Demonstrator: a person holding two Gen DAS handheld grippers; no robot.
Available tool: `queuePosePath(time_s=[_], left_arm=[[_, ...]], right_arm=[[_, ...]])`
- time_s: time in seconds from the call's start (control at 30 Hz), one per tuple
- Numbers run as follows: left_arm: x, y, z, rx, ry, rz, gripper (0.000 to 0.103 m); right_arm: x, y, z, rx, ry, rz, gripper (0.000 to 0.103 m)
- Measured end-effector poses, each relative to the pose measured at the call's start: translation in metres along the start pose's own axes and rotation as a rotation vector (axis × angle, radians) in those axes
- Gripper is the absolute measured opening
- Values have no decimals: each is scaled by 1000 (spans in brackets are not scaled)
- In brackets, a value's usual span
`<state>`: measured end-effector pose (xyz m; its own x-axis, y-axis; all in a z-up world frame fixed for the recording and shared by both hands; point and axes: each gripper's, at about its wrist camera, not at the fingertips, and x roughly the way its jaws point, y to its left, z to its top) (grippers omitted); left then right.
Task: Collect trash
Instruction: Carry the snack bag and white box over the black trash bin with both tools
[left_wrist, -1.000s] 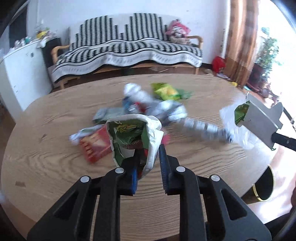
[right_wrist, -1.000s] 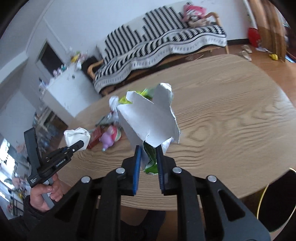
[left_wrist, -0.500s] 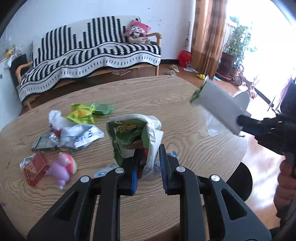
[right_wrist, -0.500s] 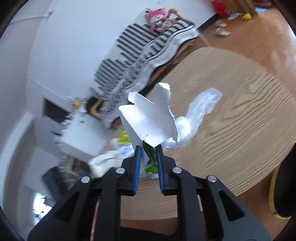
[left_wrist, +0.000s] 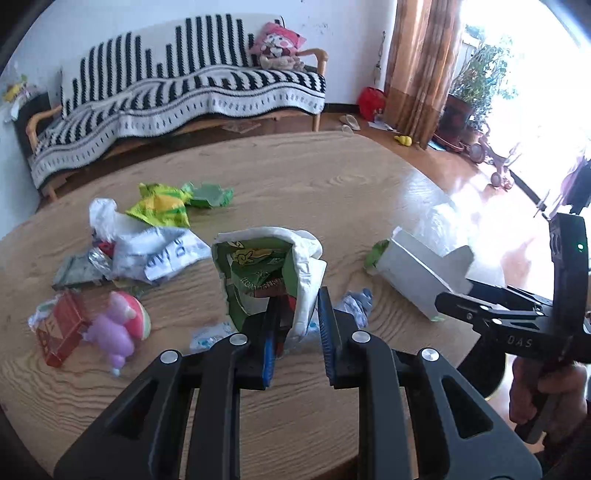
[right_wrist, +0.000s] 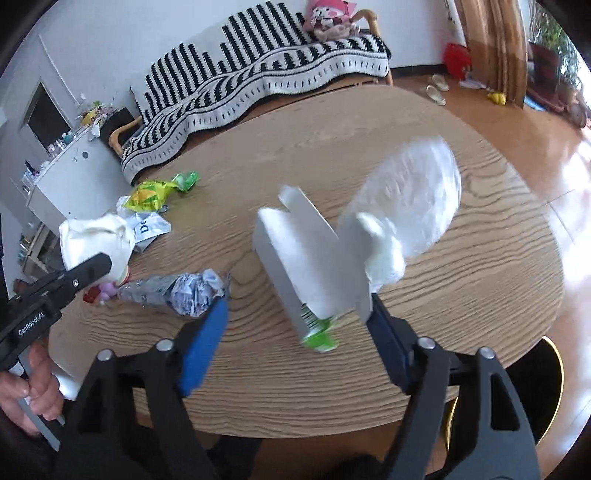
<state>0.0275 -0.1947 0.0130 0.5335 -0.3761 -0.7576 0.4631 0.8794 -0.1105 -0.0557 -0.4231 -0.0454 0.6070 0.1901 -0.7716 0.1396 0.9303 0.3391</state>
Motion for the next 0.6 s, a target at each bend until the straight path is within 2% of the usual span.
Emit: queuePosePath(time_s=[0.07, 0.17, 0.23, 0.37, 0.5, 0.57, 0.6], left_arm=[[-1, -2, -1, 15, 0, -14, 20], [-3, -5, -3, 39, -10, -24, 20], [-5, -4, -3, 41, -17, -34, 20], [-5, -2, -4, 51, -8, -48, 20], [-5, 5, -7, 45, 4, -49, 20], [-5, 9, -8, 38, 8, -53, 20], [-6, 10, -8, 35, 8, -56, 20]], right_arm=[[-4, 1, 2, -4, -21, -1, 74], [-7, 11, 7, -84, -22, -154, 75], [-12, 23, 6, -151, -46, -172, 75], [11, 50, 11, -275, -18, -205, 73], [47, 66, 12, -340, 62, -231, 61], [60, 67, 12, -343, 84, -252, 50], [65, 69, 13, -337, 89, -257, 39]])
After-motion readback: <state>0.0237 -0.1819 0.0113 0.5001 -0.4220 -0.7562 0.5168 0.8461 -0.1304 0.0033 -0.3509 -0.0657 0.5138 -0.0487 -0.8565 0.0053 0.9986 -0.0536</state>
